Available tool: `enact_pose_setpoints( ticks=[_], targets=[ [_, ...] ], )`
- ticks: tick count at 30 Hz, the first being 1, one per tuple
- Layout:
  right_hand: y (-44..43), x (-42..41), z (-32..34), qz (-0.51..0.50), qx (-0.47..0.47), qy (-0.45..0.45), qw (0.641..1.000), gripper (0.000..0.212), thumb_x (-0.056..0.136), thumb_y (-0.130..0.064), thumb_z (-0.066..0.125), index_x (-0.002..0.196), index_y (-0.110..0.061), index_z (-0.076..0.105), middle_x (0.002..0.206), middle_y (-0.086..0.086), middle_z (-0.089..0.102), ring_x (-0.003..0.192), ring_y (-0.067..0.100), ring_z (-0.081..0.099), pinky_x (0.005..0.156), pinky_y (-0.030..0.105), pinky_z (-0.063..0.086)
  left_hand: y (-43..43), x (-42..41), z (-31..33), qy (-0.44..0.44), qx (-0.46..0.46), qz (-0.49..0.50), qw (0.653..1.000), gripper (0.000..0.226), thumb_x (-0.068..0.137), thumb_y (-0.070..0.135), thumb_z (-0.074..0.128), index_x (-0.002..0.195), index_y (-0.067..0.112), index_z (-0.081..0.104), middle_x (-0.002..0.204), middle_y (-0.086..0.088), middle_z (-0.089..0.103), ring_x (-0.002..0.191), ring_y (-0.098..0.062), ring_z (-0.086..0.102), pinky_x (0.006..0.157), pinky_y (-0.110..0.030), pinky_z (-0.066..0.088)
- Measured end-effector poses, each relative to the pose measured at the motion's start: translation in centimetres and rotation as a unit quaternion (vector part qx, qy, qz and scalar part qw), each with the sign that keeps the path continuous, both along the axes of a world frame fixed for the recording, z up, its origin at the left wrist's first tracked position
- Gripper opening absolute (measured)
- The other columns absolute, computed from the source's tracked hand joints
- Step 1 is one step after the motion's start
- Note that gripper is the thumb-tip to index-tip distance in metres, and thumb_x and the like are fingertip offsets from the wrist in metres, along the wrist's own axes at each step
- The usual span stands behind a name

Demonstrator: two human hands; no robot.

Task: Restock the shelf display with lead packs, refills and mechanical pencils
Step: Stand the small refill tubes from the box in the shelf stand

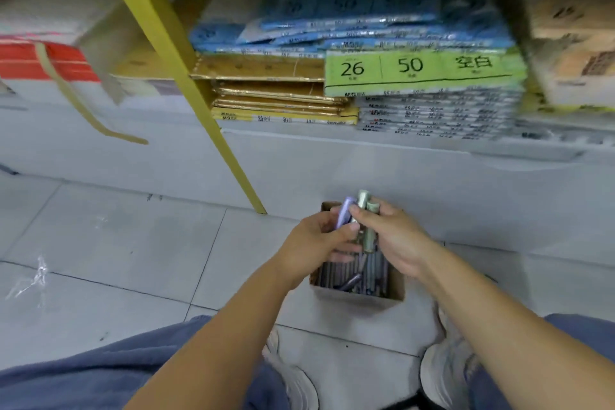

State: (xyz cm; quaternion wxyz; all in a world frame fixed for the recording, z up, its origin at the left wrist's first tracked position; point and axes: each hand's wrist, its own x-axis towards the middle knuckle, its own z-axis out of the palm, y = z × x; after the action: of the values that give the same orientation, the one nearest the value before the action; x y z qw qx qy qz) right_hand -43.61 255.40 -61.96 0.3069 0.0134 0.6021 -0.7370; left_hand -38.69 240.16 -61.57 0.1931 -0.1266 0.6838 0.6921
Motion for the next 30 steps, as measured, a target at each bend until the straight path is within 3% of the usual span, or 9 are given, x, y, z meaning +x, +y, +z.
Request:
enact_pose_setpoints(
  ticks=[3, 6, 10, 12, 15, 17, 21, 27, 30],
  targets=[
    [0.6, 0.1, 4.6, 0.012, -0.007, 0.052, 0.999, 0.017, 0.094, -0.017, 0.057, 0.107, -0.011, 0.065, 0.095, 0.015, 0.066, 0.077, 0.023, 0.059, 0.072, 0.037, 0.045, 0.4, -0.6, 3.9, 0.044, -0.004, -0.016, 0.999, 0.019, 0.096, 0.019, 0.064, 0.114, 0.013, 0.065, 0.089, -0.004, 0.072, 0.078, -0.016, 0.074, 0.066, -0.023, 0.059],
    [1.4, -0.6, 9.1, 0.042, 0.041, 0.116, 0.992, 0.024, 0.093, -0.025, 0.059, 0.117, -0.018, 0.063, 0.098, 0.009, 0.068, 0.088, 0.022, 0.062, 0.081, 0.04, 0.048, 0.3, -1.1, 8.3, 0.107, -0.049, -0.054, 0.992, 0.023, 0.099, 0.021, 0.06, 0.122, 0.018, 0.062, 0.088, -0.001, 0.069, 0.072, -0.013, 0.071, 0.063, -0.021, 0.056],
    [2.6, -2.0, 15.6, 0.129, 0.114, 0.227, 0.959, 0.026, 0.094, -0.04, 0.056, 0.12, -0.038, 0.054, 0.086, -0.002, 0.07, 0.071, 0.019, 0.068, 0.059, 0.028, 0.052, -0.5, -2.0, 14.9, 0.164, -0.061, -0.089, 0.981, 0.024, 0.102, 0.025, 0.055, 0.125, 0.021, 0.059, 0.098, 0.002, 0.069, 0.084, -0.013, 0.071, 0.07, -0.026, 0.056],
    [3.2, -2.8, 18.4, 0.143, 0.162, 0.283, 0.935, 0.02, 0.095, -0.043, 0.054, 0.114, -0.045, 0.05, 0.073, -0.008, 0.066, 0.052, 0.012, 0.056, 0.047, 0.025, 0.043, -1.1, -2.7, 17.8, 0.184, -0.053, -0.072, 0.979, 0.022, 0.102, 0.022, 0.054, 0.124, 0.02, 0.059, 0.106, 0.0, 0.072, 0.094, -0.015, 0.072, 0.074, -0.029, 0.058],
    [3.9, -4.1, 21.7, 0.137, 0.224, 0.322, 0.909, 0.027, 0.084, -0.039, 0.063, 0.098, -0.047, 0.042, 0.057, -0.012, 0.057, 0.048, 0.008, 0.045, 0.047, 0.025, 0.039, -1.6, -3.9, 21.5, 0.205, -0.031, -0.029, 0.978, 0.017, 0.101, 0.015, 0.052, 0.117, 0.012, 0.059, 0.1, 0.0, 0.076, 0.098, -0.015, 0.072, 0.078, -0.033, 0.061],
    [4.0, -4.8, 23.7, 0.138, 0.243, 0.329, 0.902, 0.031, 0.074, -0.037, 0.059, 0.095, -0.043, 0.037, 0.064, -0.005, 0.059, 0.055, 0.013, 0.051, 0.055, 0.032, 0.043, -1.6, -4.8, 23.4, 0.223, -0.036, -0.017, 0.974, 0.014, 0.101, 0.017, 0.054, 0.112, 0.009, 0.059, 0.088, 0.003, 0.074, 0.089, -0.012, 0.072, 0.075, -0.032, 0.061],
    [3.7, -6.2, 26.8, 0.11, 0.189, 0.385, 0.897, 0.02, 0.091, -0.022, 0.064, 0.104, -0.023, 0.05, 0.074, -0.002, 0.063, 0.06, 0.014, 0.057, 0.057, 0.029, 0.046, -1.2, -6.6, 26.1, 0.274, -0.087, -0.006, 0.958, 0.017, 0.099, 0.034, 0.058, 0.094, 0.018, 0.059, 0.073, 0.004, 0.062, 0.064, -0.008, 0.059, 0.059, -0.022, 0.049],
    [2.7, -7.4, 29.7, 0.042, 0.17, 0.483, 0.858, 0.027, 0.08, -0.023, 0.077, 0.098, -0.041, 0.072, 0.088, -0.015, 0.058, 0.061, -0.004, 0.06, 0.053, 0.009, 0.041, -1.5, -9.0, 27.8, 0.336, -0.044, 0.016, 0.941, 0.007, 0.088, 0.035, 0.072, 0.095, 0.035, 0.074, 0.067, 0.007, 0.067, 0.058, -0.007, 0.057, 0.051, -0.018, 0.044],
    [2.5, -7.7, 30.1, 0.016, 0.156, 0.476, 0.865, 0.034, 0.077, -0.015, 0.079, 0.101, -0.038, 0.069, 0.094, -0.007, 0.063, 0.065, 0.002, 0.063, 0.056, 0.014, 0.046, -1.8, -9.9, 28.3, 0.345, -0.044, 0.035, 0.937, 0.007, 0.09, 0.034, 0.071, 0.093, 0.038, 0.076, 0.068, 0.007, 0.07, 0.055, -0.006, 0.054, 0.05, -0.017, 0.042]
  ],
)
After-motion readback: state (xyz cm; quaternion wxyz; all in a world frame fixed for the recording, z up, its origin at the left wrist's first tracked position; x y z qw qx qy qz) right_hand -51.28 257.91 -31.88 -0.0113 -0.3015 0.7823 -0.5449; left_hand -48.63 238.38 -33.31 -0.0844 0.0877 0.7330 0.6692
